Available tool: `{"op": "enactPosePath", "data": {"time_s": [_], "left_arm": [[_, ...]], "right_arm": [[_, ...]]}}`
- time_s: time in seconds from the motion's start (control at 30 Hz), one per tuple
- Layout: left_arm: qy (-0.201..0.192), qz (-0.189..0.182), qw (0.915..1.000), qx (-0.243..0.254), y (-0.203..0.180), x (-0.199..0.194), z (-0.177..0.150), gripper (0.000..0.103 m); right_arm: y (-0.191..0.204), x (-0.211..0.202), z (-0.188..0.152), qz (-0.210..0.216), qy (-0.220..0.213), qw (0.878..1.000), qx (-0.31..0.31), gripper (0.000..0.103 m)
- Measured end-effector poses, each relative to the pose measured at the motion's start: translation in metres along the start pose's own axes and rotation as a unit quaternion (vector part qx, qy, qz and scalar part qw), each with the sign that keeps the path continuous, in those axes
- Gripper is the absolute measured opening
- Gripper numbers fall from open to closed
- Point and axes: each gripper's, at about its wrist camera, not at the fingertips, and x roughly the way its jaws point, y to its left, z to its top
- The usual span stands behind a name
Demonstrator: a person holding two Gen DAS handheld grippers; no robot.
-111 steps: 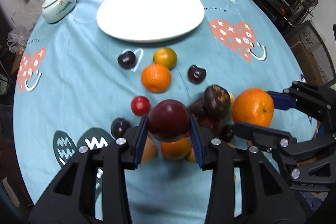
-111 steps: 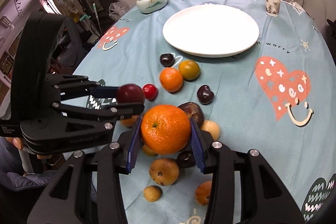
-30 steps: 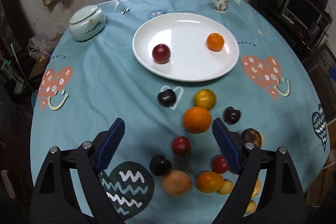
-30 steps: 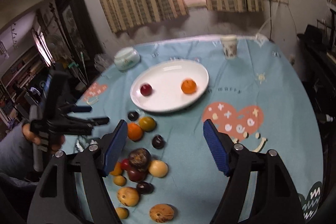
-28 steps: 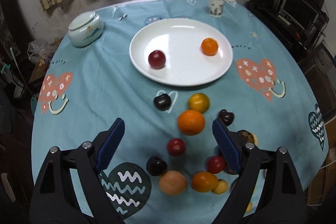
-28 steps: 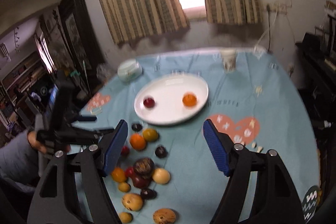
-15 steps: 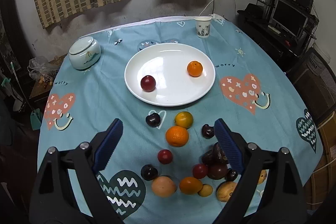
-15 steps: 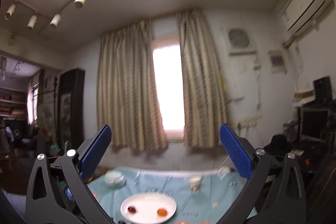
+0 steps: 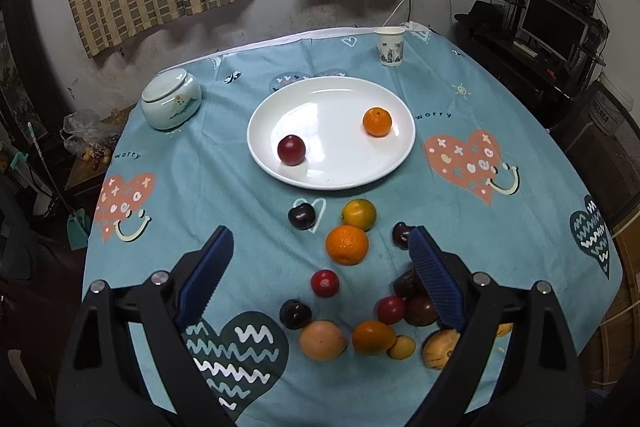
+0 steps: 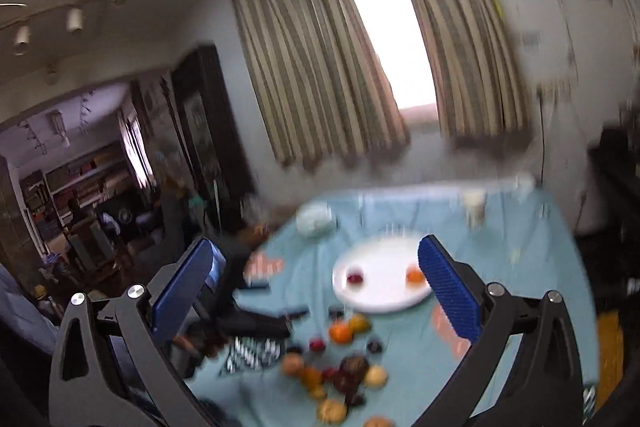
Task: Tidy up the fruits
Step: 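Lift both open tools away from the plate toward the fruit cluster, then grasp the striped pepino melon with the right tool while the left tool grasps the small brown kiwi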
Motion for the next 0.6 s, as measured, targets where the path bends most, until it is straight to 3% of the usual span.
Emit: {"op": "enactPosePath", "data": {"time_s": [0.1, 0.17, 0.23, 0.37, 0.47, 0.6], "left_arm": [[0.010, 0.001, 0.9999, -0.006, 0.005, 0.001, -0.009, 0.091], [0.022, 0.002, 0.9997, -0.007, 0.006, 0.004, -0.018, 0.091], [0.037, -0.003, 0.9993, -0.005, 0.004, 0.008, -0.028, 0.091], [0.092, -0.031, 0.9950, 0.023, -0.016, 0.021, -0.059, 0.091], [0.128, -0.064, 0.9885, 0.048, -0.035, 0.027, -0.080, 0.091], [0.165, -0.112, 0.9770, 0.076, -0.060, 0.033, -0.104, 0.091]], "right_arm": [[-0.008, 0.054, -0.046, -0.087, 0.139, 0.986, -0.026, 0.102], [-0.010, 0.075, -0.083, -0.119, 0.190, 0.973, -0.061, 0.102], [-0.014, 0.085, -0.114, -0.113, 0.224, 0.966, -0.060, 0.102], [-0.020, 0.096, -0.156, -0.120, 0.264, 0.955, -0.062, 0.088], [-0.022, 0.102, -0.173, -0.118, 0.291, 0.947, -0.068, 0.079], [-0.028, 0.107, -0.182, -0.105, 0.318, 0.941, -0.050, 0.077]]}}
